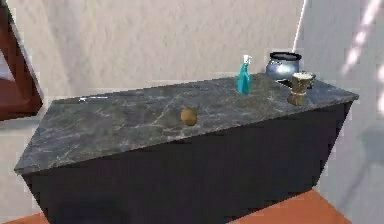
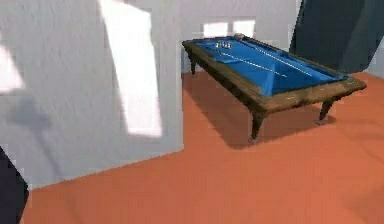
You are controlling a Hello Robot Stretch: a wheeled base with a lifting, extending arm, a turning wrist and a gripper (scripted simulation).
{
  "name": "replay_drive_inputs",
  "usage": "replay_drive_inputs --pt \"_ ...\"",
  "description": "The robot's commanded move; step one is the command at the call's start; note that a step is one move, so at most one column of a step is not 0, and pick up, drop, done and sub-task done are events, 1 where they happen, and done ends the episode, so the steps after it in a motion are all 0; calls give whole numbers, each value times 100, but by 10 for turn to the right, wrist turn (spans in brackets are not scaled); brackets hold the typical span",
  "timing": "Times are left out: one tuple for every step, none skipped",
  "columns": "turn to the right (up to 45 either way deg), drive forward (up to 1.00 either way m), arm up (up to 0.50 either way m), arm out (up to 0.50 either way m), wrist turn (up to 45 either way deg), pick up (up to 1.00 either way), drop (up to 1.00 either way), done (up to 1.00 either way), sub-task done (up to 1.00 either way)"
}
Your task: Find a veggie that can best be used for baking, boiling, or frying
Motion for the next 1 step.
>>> replay_drive_inputs --pt "0 0 0 0 0 0 0 100 0"
